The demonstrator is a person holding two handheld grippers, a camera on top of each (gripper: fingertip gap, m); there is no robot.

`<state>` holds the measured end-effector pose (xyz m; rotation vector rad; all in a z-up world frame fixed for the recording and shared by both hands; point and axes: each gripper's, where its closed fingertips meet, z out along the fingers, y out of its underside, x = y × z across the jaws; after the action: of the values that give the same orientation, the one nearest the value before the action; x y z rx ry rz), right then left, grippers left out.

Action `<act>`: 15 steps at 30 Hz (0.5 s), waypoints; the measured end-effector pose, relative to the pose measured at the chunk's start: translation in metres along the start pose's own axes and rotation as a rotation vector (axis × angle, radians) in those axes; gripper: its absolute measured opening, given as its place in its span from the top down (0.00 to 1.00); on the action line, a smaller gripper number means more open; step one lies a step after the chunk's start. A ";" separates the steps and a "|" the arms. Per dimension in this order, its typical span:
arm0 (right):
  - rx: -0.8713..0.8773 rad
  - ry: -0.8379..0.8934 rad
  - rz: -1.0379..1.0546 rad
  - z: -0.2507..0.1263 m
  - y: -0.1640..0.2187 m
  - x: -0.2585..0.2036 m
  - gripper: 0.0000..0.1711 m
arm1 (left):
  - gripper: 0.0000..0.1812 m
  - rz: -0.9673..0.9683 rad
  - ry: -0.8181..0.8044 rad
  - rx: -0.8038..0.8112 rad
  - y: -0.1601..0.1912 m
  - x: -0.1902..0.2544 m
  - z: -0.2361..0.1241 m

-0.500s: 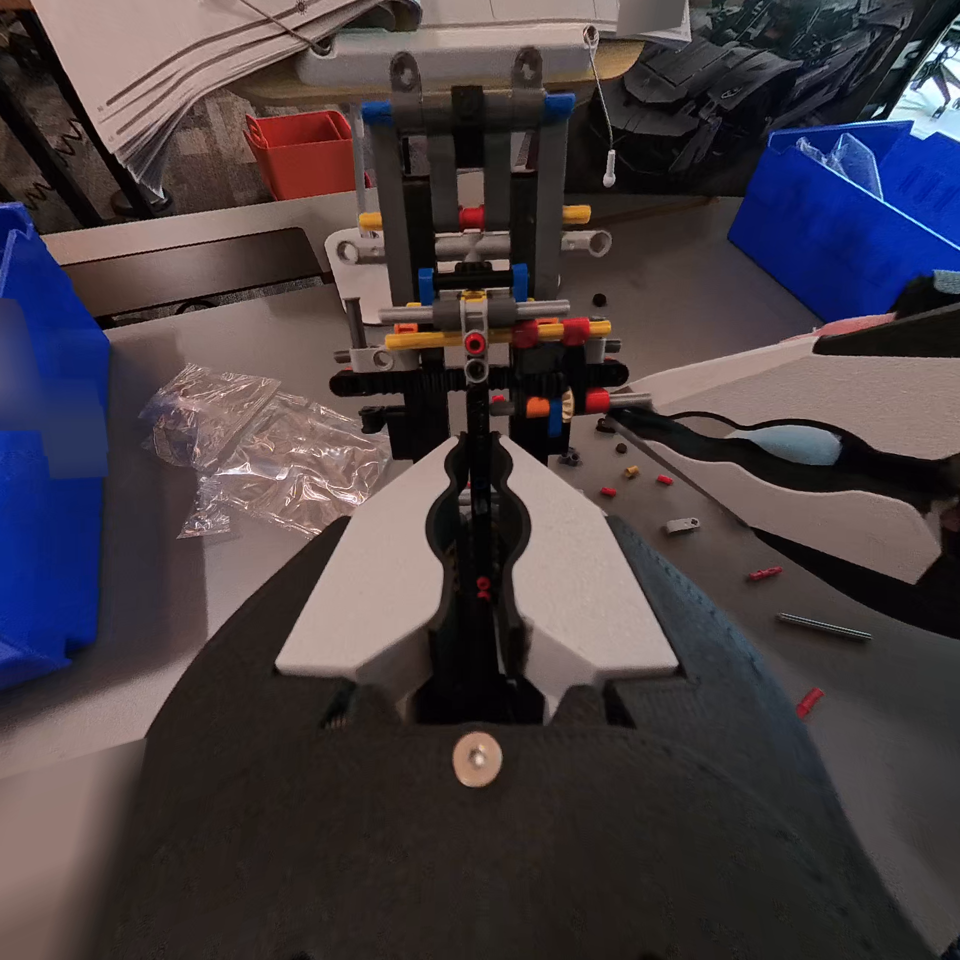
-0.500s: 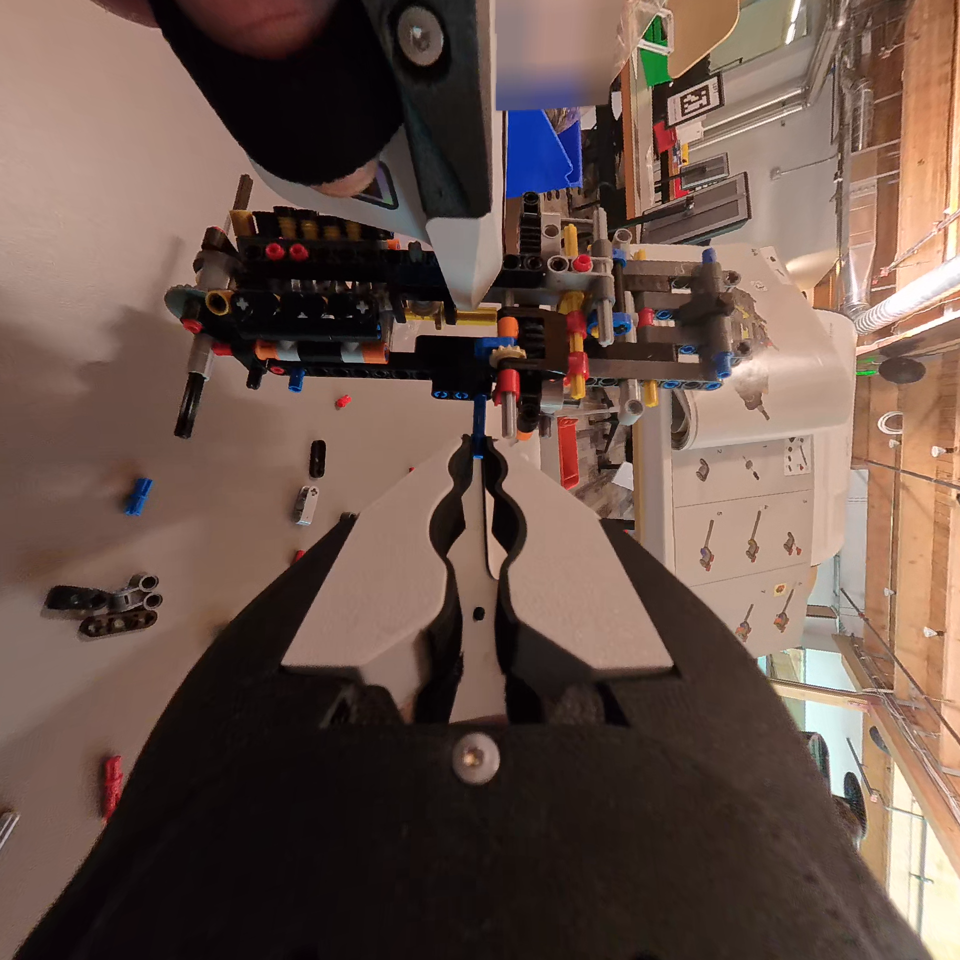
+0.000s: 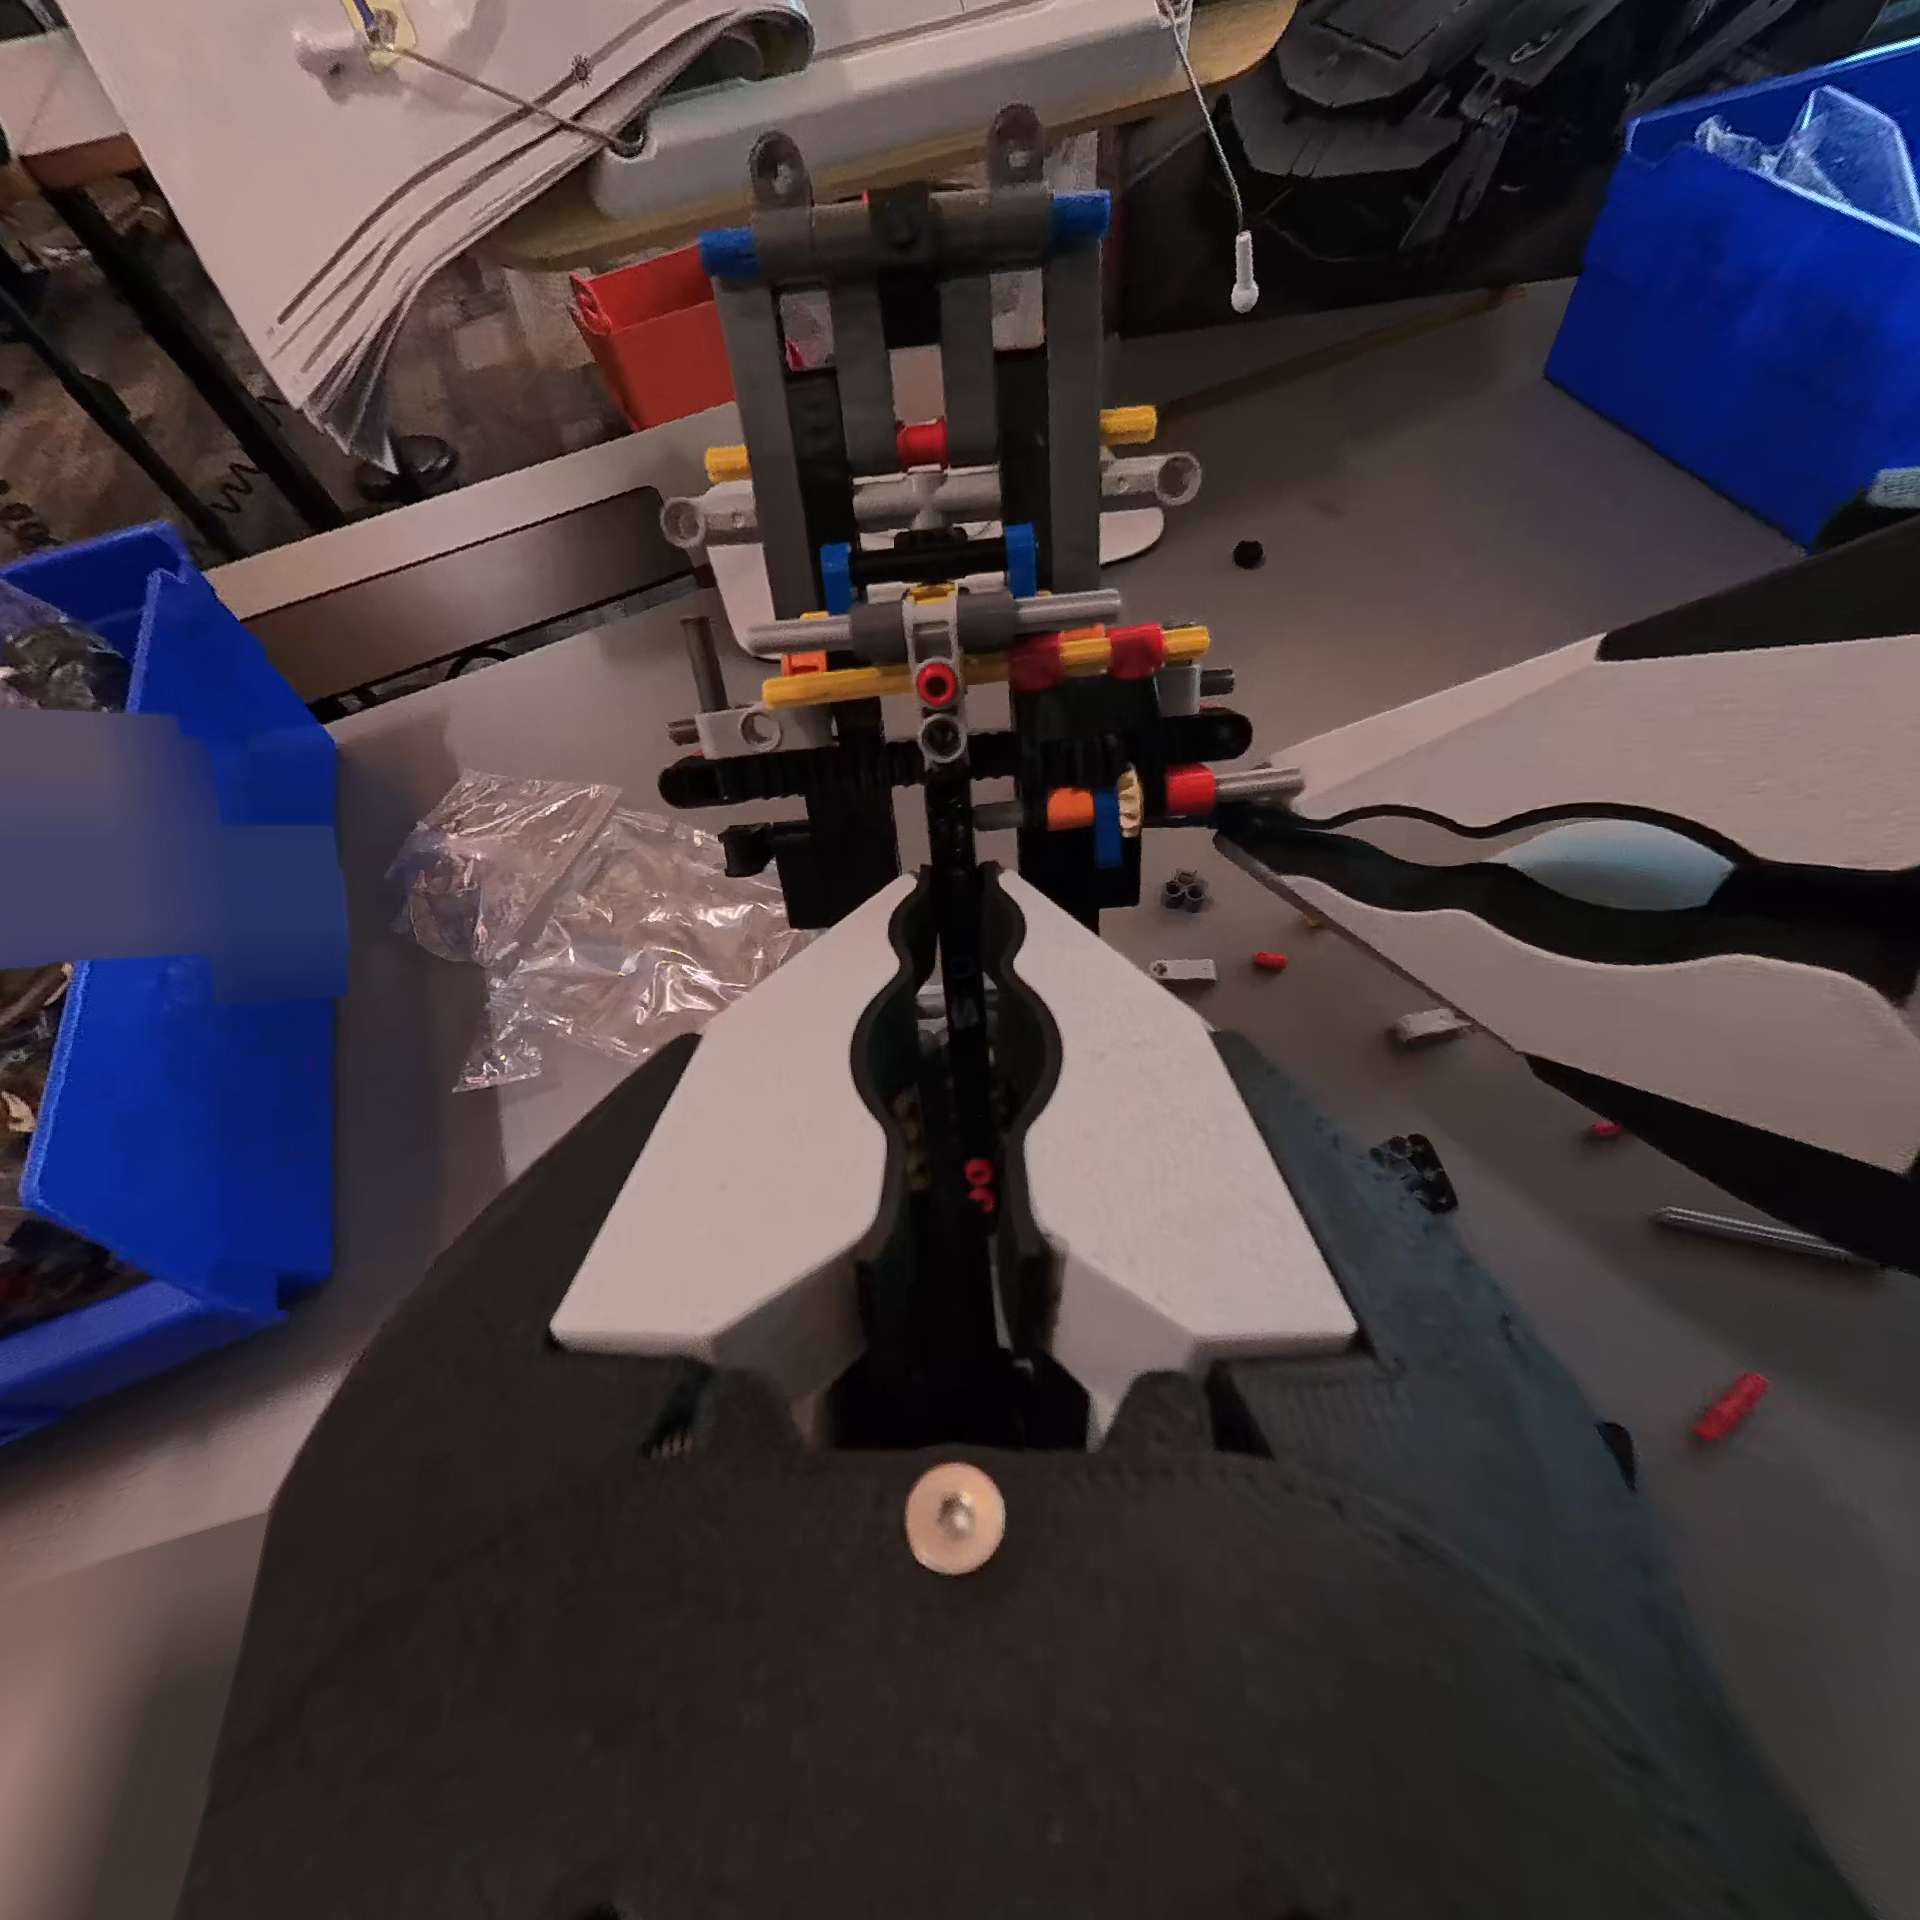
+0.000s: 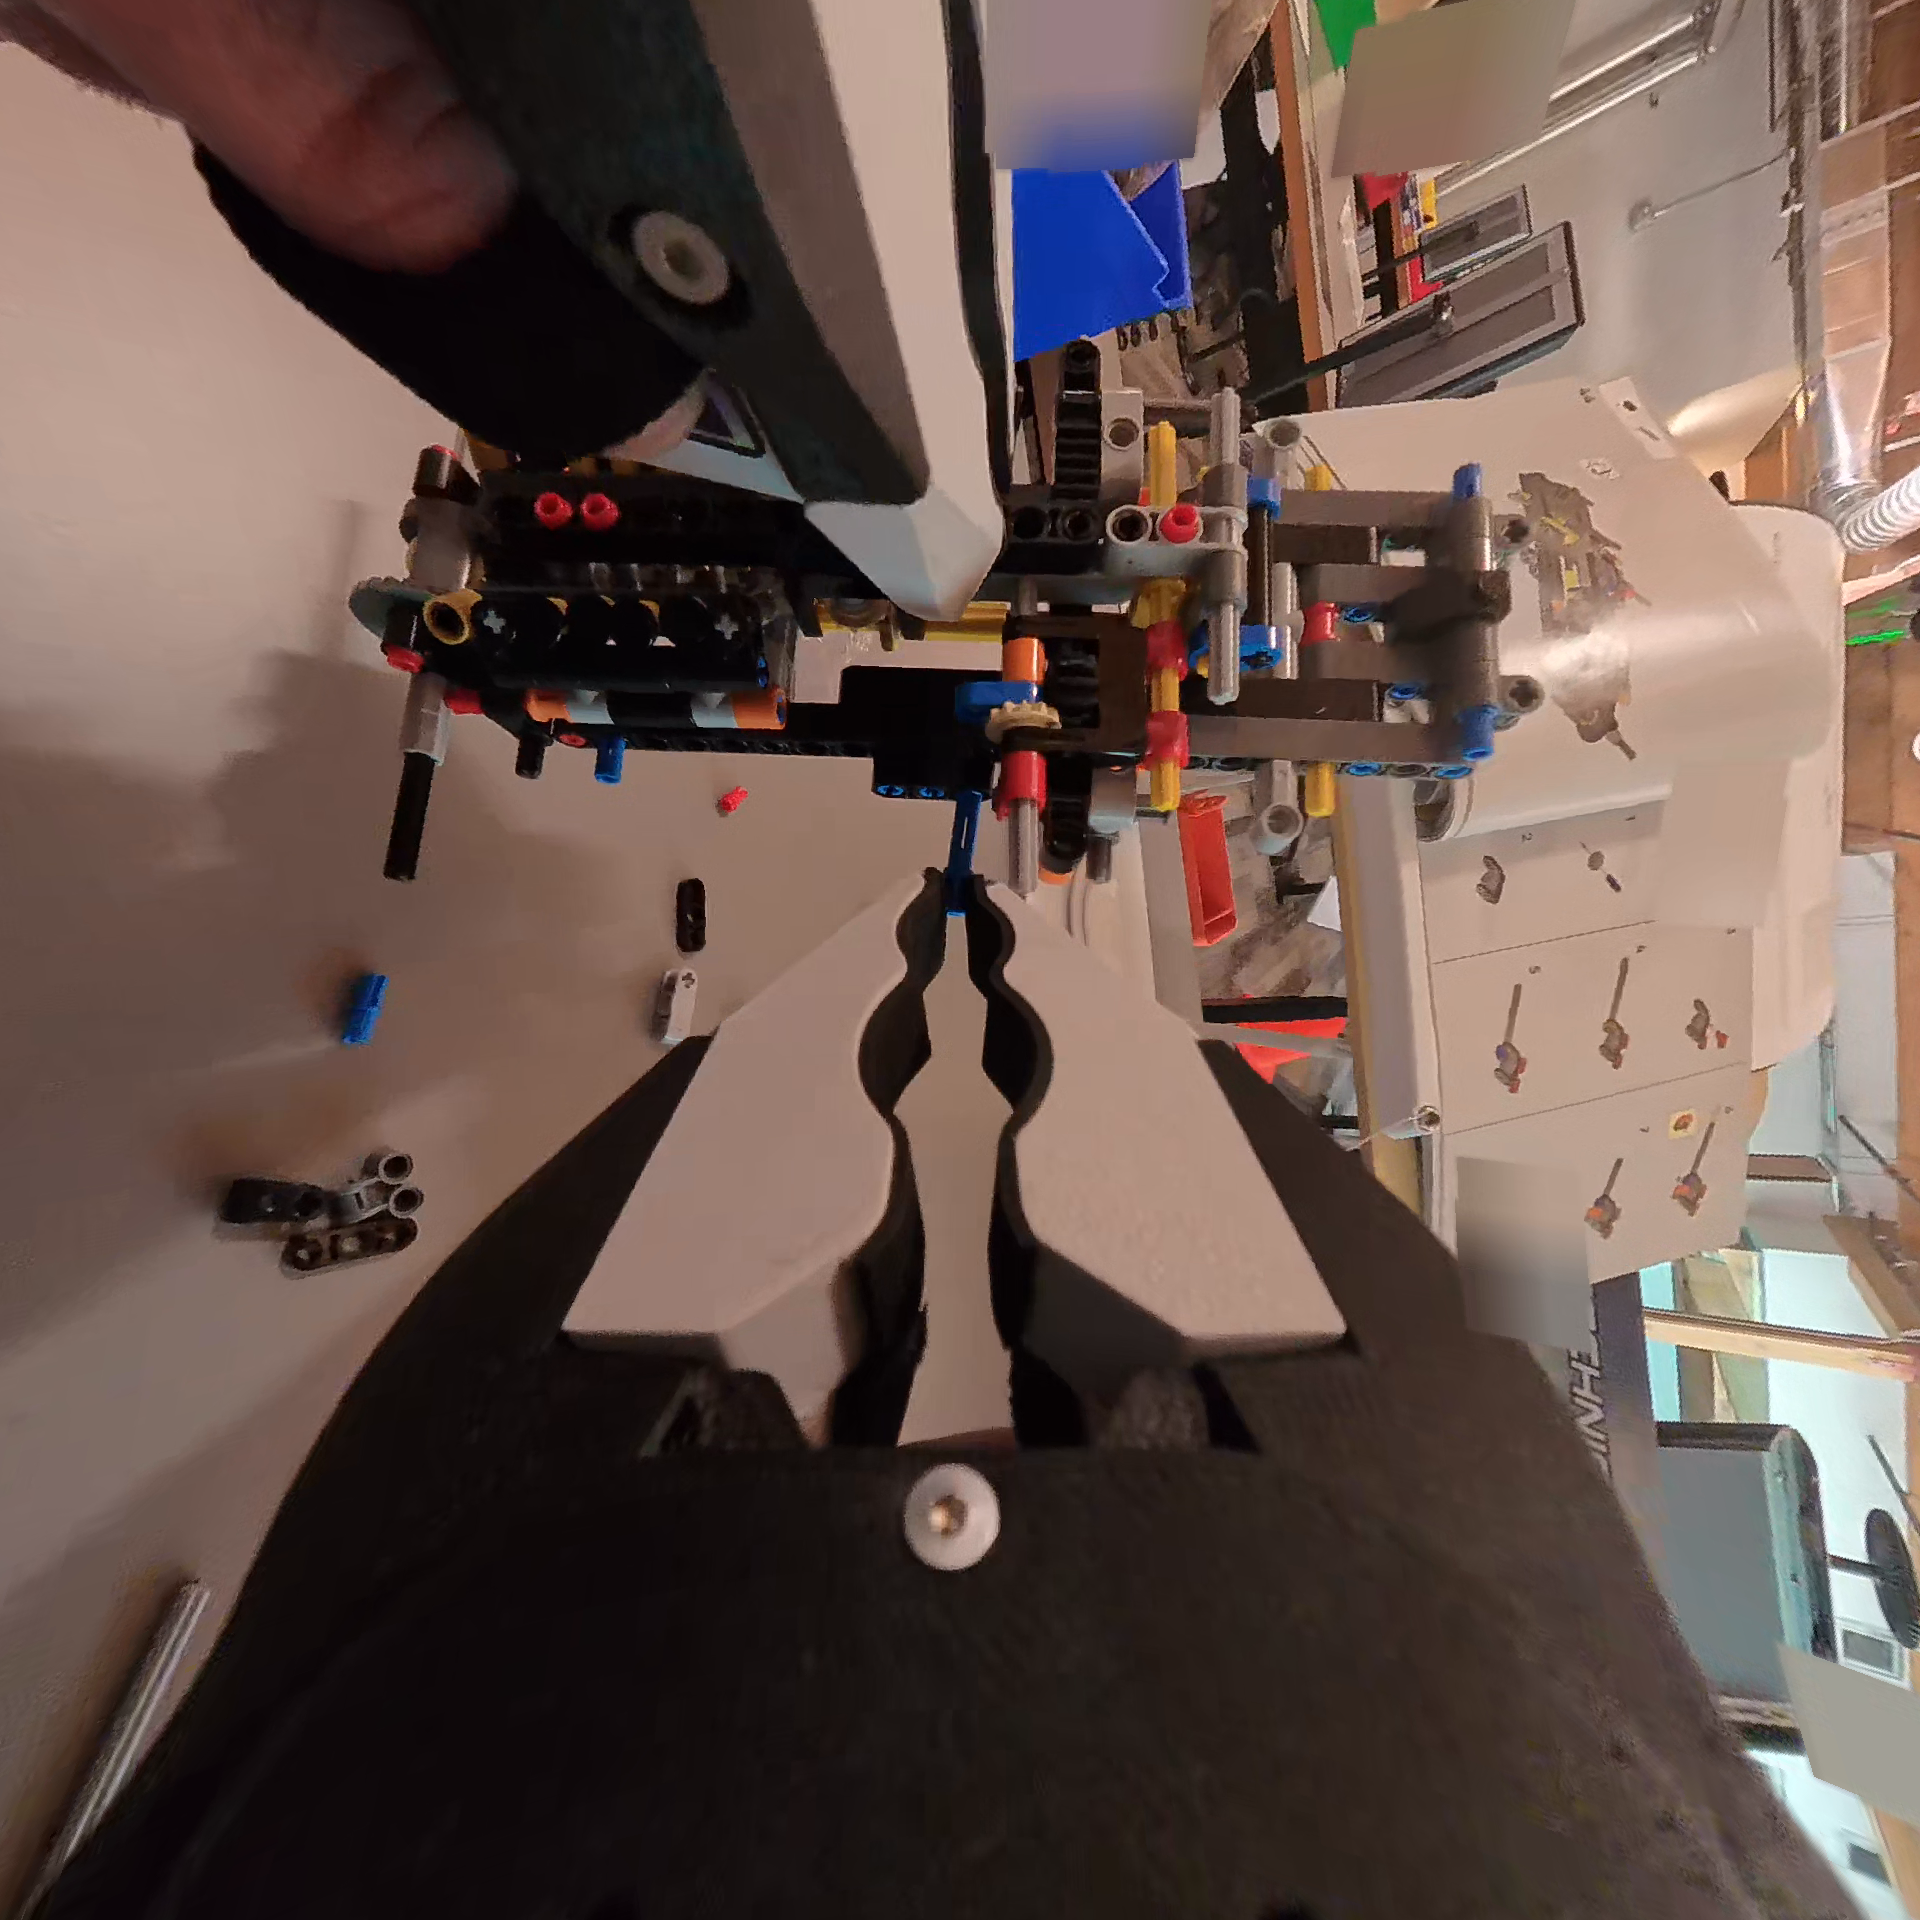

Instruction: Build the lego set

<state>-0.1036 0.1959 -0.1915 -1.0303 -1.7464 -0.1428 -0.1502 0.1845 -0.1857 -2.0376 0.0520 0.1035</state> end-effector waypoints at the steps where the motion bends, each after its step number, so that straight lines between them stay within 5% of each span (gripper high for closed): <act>1: 0.003 -0.001 0.004 0.000 0.000 -0.001 1.00 | 0.96 0.009 -0.008 -0.002 0.000 0.000 0.000; 15: 0.108 -0.089 0.217 0.001 -0.003 -0.013 1.00 | 0.96 0.114 -0.041 -0.070 0.008 0.000 -0.004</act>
<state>-0.1049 0.1871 -0.2017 -1.1528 -1.6891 0.1343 -0.1504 0.1771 -0.1905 -2.1008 0.1410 0.2216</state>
